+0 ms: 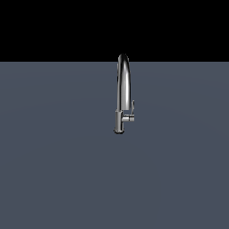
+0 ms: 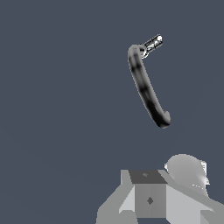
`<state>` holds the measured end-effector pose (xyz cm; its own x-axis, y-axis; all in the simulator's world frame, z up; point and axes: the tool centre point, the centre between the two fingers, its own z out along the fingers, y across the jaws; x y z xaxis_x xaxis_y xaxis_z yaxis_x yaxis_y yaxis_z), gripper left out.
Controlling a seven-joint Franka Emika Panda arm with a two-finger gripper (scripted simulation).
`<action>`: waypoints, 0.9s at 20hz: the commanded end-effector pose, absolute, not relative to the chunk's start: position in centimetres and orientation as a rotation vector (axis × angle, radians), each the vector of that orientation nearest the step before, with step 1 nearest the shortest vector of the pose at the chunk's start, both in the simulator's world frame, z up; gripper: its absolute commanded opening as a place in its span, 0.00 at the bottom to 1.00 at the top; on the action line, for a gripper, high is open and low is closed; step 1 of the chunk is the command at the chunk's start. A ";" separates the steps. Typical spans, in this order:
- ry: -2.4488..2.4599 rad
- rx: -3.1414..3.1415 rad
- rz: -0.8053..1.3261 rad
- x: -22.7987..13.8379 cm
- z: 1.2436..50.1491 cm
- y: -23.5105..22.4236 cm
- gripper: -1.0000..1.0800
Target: Turn on the faucet by rotating a designated handle.
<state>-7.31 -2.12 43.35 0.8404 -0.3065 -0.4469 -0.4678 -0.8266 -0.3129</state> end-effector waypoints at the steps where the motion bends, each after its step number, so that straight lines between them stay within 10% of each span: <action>1: 0.616 -2.548 0.579 -6.0 42.4 -2.6 0.00; 18: 0.876 -2.112 0.867 1.3 33.4 -5.9 0.00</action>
